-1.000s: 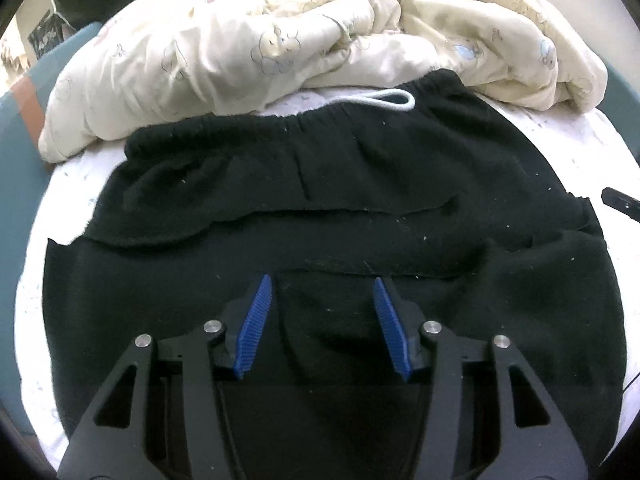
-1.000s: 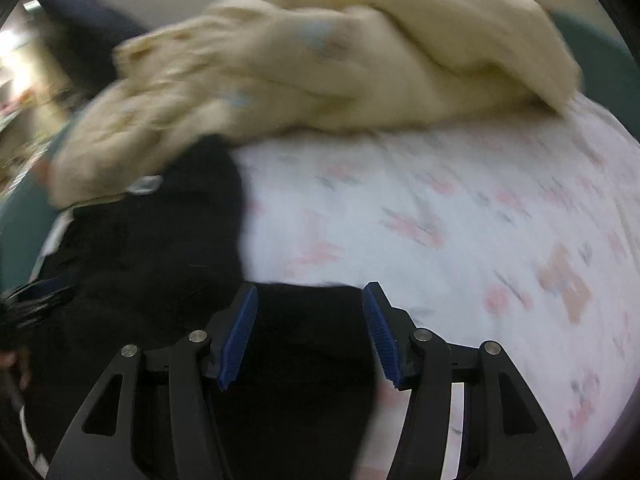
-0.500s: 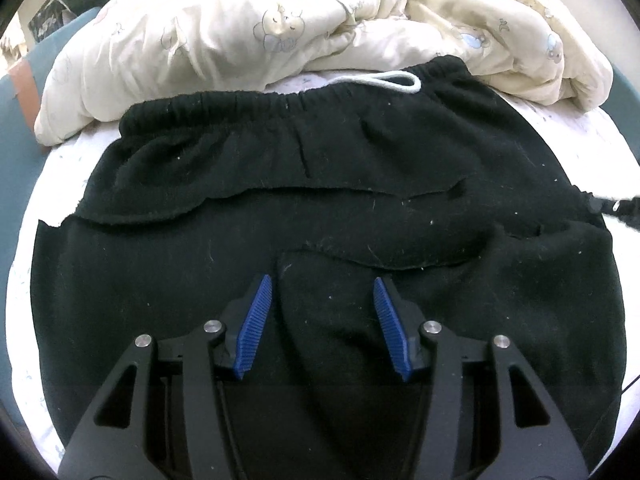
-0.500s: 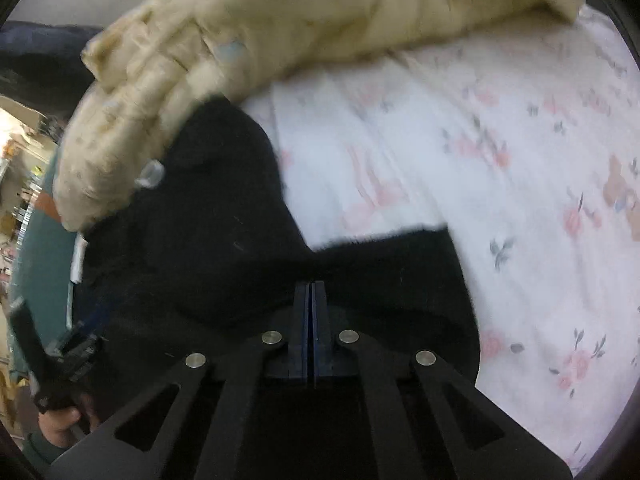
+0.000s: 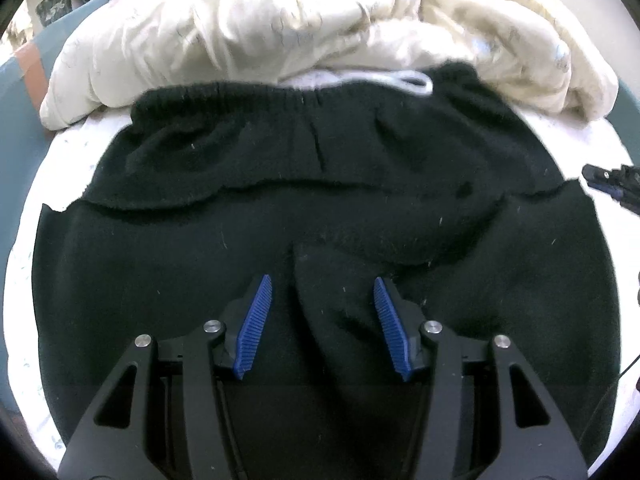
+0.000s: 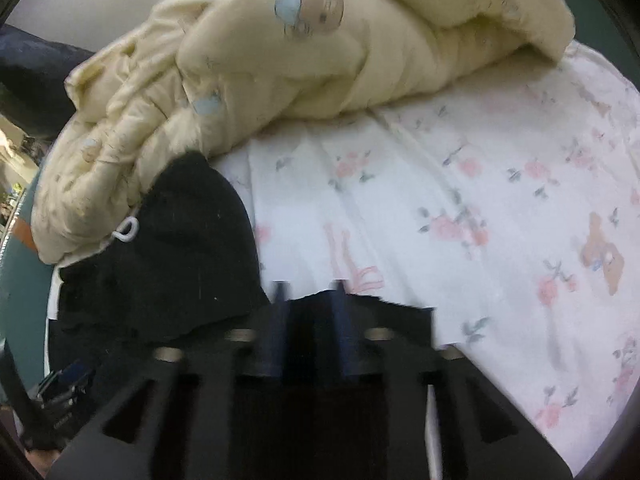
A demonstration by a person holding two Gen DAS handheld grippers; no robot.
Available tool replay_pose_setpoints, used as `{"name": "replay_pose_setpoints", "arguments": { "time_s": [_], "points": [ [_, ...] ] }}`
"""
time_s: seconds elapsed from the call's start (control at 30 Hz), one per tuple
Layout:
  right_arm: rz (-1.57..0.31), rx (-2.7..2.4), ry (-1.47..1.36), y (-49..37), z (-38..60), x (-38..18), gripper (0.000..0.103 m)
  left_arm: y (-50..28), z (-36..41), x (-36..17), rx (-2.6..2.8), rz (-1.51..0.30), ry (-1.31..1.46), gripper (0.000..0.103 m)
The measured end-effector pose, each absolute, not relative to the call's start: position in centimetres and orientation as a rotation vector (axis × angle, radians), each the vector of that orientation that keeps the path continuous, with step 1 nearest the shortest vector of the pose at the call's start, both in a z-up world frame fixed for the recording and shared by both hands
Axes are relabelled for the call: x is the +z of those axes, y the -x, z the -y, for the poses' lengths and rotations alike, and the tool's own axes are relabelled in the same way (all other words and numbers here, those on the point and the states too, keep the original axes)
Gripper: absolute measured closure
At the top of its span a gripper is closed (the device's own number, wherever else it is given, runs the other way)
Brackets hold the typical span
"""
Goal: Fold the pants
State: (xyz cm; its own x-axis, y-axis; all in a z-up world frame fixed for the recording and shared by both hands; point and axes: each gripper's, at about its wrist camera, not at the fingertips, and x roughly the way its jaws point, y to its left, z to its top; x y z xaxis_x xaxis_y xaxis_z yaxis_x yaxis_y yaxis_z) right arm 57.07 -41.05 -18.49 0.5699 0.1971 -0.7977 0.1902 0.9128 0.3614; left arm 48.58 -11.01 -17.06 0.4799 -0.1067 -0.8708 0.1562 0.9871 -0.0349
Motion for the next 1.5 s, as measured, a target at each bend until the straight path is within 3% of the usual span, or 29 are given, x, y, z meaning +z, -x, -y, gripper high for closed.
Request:
{"name": "replay_pose_setpoints", "arguments": {
  "time_s": [0.03,0.17,0.2,0.3,0.33,0.37,0.4,0.43,0.63,0.73,0.8,0.83,0.87,1.03,1.07,1.13,1.27,1.5],
  "points": [
    [-0.951,0.003,-0.453,-56.4,42.0,-18.0,0.031,-48.5,10.6,-16.6,-0.174,-1.027,-0.016,0.053],
    [-0.917,-0.055,-0.438,-54.5,45.5,-18.1,0.033,-48.9,10.3,-16.6,-0.172,-0.997,-0.002,0.055],
    [-0.937,-0.058,-0.445,-54.3,46.1,-18.6,0.038,-49.1,10.5,-16.5,-0.169,-0.973,-0.023,0.058],
    [-1.005,-0.039,-0.461,-54.3,46.1,-20.9,0.043,-49.4,11.2,-16.6,-0.200,-0.960,-0.064,0.094],
    [-1.025,-0.008,-0.472,-54.4,45.5,-21.7,0.044,-49.5,11.4,-16.9,-0.209,-0.984,-0.070,0.101],
    [-1.028,0.007,-0.461,-54.4,44.9,-22.0,0.046,-49.3,11.5,-17.0,-0.217,-0.989,-0.081,0.102],
    [-1.019,0.015,-0.441,-54.4,44.4,-22.0,0.063,-49.0,11.9,-16.7,-0.234,-0.974,-0.102,0.102],
    [-1.008,0.024,-0.415,-54.3,43.8,-21.8,0.098,-48.6,12.1,-16.3,-0.258,-0.957,-0.116,0.103],
    [-0.965,-0.001,-0.332,-53.3,43.2,-20.5,0.100,-49.3,8.0,-12.2,-0.208,-0.822,0.019,0.103],
    [-0.980,-0.012,-0.327,-53.4,43.4,-20.6,0.100,-50.5,6.2,-12.9,-0.205,-0.885,0.088,0.101],
    [-1.000,-0.014,-0.322,-53.5,43.3,-20.8,0.100,-51.4,6.4,-14.6,-0.217,-1.013,0.055,0.081],
    [-1.011,-0.015,-0.320,-53.7,43.2,-21.0,0.100,-51.5,6.8,-15.5,-0.226,-1.066,0.027,0.063],
    [-1.016,-0.017,-0.317,-53.7,43.2,-21.1,0.100,-51.3,7.4,-16.1,-0.243,-1.082,0.001,0.061],
    [-1.021,-0.022,-0.305,-53.8,42.8,-21.3,0.100,-50.5,11.1,-17.3,-0.292,-1.051,-0.158,0.061],
    [-1.022,-0.023,-0.304,-53.8,42.8,-21.4,0.100,-50.4,11.7,-17.5,-0.298,-1.035,-0.191,0.071],
    [-1.022,-0.025,-0.305,-53.7,42.8,-21.5,0.100,-49.8,14.0,-17.7,-0.324,-0.972,-0.345,0.102],
    [-1.024,-0.017,-0.288,-53.6,42.7,-21.4,0.100,-47.5,15.2,-16.3,-0.408,-0.867,-0.423,0.103],
    [-0.885,-0.018,-0.300,-51.9,44.6,-19.3,0.100,-48.8,6.4,-11.0,-0.285,-0.697,0.086,0.103]
  ]
}}
